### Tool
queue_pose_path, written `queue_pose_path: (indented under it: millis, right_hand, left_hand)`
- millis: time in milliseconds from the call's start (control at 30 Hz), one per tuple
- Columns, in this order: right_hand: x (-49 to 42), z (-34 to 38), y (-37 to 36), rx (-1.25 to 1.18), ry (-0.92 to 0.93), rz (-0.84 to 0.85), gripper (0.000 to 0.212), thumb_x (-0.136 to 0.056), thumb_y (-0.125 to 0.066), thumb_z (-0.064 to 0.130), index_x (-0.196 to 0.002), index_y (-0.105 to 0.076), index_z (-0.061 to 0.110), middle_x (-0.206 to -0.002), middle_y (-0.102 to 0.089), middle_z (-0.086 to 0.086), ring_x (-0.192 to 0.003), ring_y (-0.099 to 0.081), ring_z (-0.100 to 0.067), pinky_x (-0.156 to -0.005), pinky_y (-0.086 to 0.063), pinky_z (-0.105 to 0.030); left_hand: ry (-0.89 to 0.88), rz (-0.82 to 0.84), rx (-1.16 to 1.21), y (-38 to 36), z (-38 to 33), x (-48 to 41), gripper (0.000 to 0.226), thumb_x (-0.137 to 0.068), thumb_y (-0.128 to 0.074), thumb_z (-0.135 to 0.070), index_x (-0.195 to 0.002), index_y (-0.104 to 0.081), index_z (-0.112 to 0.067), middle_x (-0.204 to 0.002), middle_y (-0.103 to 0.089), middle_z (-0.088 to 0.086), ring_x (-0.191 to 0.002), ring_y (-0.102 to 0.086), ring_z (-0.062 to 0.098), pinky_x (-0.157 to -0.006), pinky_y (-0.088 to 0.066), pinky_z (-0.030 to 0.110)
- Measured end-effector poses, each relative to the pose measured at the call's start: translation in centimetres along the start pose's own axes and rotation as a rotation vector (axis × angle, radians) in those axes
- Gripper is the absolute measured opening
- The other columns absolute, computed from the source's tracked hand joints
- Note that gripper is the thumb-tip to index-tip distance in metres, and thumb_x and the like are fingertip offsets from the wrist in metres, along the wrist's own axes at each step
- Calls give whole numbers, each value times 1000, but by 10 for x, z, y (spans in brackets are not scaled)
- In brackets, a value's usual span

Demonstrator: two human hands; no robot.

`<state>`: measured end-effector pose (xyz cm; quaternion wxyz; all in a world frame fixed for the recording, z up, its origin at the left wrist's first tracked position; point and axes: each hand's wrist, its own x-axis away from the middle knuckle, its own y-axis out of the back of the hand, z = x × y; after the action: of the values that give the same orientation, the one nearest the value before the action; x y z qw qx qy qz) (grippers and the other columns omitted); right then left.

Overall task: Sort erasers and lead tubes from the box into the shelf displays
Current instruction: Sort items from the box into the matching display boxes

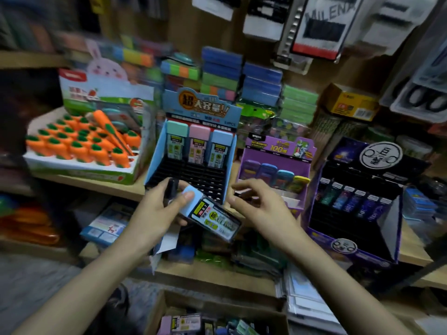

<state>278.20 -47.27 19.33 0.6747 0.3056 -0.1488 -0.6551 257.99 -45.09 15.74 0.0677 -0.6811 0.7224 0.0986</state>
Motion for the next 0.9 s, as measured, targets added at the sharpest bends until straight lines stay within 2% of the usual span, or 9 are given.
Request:
queue_pose_path:
  millis: [67,133,233,300,433,533,633,767,900]
  right_hand:
    - [-13,18,-10,134,106,99,24,-87,-62,36,-108,-62,24,-106,-61,4,-97,-57,-9,-84,-45,-26]
    - [-22,35,-26,189,182,217,24,-88,-62,32,-109,-63,20,-99,-63,4,-90,-58,-10,-78,-46,-26]
    - [-32,49,-43,282,255,293,22,-89,-63,26,-109,-62,17,-88,-58,6,-80,-54,-9,-68,-39,-24]
    - [-41,54,-43,305,262,328,22,-88,-64,22,-109,-61,16,-89,-58,7,-82,-56,-10,-71,-43,-26]
    - [-67,56,-18,204,190,182,15,-84,-67,16,-96,-58,18,-83,-57,9,-80,-57,-11,-71,-48,-28]
    - [-92,53,6,93,150,-21,18,-82,-69,12,-86,-52,18,-78,-57,4,-74,-55,-14,-68,-46,-30]
    - [-117,45,17,209,155,-159,16,-83,-68,13,-91,-54,11,-80,-59,1,-76,-55,-17,-70,-45,-32]
    - [-129,33,10,384,194,-196,20,-84,-67,13,-98,-54,7,-90,-61,-6,-83,-56,-21,-74,-46,-33]
    - [-131,25,1,456,244,-172,18,-84,-67,11,-95,-55,4,-92,-65,-12,-84,-60,-25,-74,-49,-36]
  left_hand:
    - [3,20,-15,9,2,3,6,-89,-59,-13,-85,-60,-17,-70,-67,-9,-62,-64,2,-47,-51,21]
    - [0,42,-16,18,3,5,2,-87,-60,-18,-86,-62,-18,-73,-67,-11,-66,-65,3,-50,-52,21]
    - [-6,26,-4,27,4,7,4,-87,-60,-20,-86,-64,-20,-74,-69,-9,-65,-66,4,-51,-51,17]
    - [6,-41,42,31,4,7,9,-90,-56,-17,-85,-64,-19,-71,-70,-10,-66,-66,2,-53,-51,14]
    - [50,-144,158,44,-2,4,21,-96,-43,-25,-94,-61,-14,-82,-75,-6,-74,-70,6,-60,-55,17]
    - [33,-197,170,51,-6,5,26,-97,-41,-30,-92,-59,-12,-63,-68,-1,-53,-60,8,-49,-49,17]
    - [56,-179,197,52,-7,4,27,-95,-43,-35,-91,-57,-13,-50,-47,-6,-38,-36,8,-39,-36,20]
    - [162,-155,342,49,-5,-1,13,-96,-46,-21,-85,-45,-15,-50,-44,-5,-33,-28,7,-32,-27,19]
    - [225,-148,493,45,-3,-5,20,-92,-36,-5,-80,-34,-20,-51,-52,1,-27,-30,9,-30,-25,17]
